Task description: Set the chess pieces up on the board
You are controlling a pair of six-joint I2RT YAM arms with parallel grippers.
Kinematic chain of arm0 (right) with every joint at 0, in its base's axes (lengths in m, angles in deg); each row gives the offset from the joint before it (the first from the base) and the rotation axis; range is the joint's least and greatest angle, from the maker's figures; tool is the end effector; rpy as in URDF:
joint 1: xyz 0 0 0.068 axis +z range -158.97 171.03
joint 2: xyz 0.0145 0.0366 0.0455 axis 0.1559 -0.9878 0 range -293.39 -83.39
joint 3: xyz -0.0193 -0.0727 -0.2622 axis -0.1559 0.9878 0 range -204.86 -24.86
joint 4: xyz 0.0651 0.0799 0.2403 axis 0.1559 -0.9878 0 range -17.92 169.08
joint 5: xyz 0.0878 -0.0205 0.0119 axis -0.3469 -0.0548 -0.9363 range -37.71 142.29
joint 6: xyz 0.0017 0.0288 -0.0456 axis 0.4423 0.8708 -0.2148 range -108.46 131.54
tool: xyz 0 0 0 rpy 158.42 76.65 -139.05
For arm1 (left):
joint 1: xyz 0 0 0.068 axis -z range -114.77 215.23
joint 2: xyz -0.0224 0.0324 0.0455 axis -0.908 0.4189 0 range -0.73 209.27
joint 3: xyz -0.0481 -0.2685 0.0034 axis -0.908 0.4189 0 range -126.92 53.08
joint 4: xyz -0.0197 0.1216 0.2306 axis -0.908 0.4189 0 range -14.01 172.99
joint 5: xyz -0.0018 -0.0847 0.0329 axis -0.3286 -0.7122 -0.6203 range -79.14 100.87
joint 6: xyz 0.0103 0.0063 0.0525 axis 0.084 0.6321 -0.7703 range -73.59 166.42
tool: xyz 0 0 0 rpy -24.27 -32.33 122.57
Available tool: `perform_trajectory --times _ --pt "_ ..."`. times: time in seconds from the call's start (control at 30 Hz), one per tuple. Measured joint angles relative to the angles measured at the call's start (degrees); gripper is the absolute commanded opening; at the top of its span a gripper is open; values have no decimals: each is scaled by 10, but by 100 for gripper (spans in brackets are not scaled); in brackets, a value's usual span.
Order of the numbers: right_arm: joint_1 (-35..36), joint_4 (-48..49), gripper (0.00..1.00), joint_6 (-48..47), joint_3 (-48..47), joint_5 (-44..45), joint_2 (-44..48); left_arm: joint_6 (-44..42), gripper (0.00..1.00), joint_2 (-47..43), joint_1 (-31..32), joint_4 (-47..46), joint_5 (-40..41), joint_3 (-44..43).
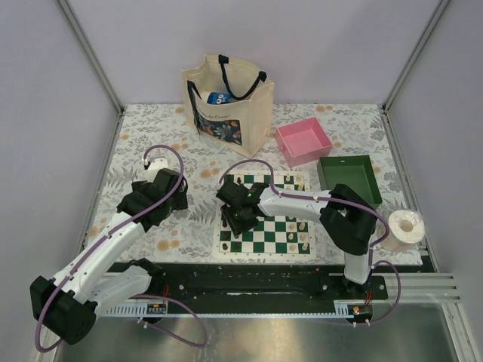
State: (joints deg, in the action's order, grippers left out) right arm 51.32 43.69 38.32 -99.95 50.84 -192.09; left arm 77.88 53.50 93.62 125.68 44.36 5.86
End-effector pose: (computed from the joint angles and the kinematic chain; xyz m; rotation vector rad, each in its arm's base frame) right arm 0.1882 0.3315 0.1755 -0.8330 2.7436 0.3923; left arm 0.1618 -0.0650 0.2707 -0.2743 2.3412 0.2620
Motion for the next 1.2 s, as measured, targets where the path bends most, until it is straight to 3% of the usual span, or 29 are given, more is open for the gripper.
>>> perform_trajectory --times 0.43,0.63,0.73,0.87,1.1,1.2 --pt "0 1 55 -4 5 69 100 0 99 0 0 0 0 0" --pt "-7 0 68 -3 45 118 165 0 99 0 0 0 0 0" --pt "-29 1 82 0 85 145 209 0 99 0 0 0 0 0" --pt "-85 -2 99 5 132 190 275 0 99 -1 0 0 0 0" --pt "-242 -11 100 0 206 272 425 1 99 -16 0 -1 0 0" --pt "-345 -9 99 -3 226 274 489 1 99 -28 0 -2 -1 0"
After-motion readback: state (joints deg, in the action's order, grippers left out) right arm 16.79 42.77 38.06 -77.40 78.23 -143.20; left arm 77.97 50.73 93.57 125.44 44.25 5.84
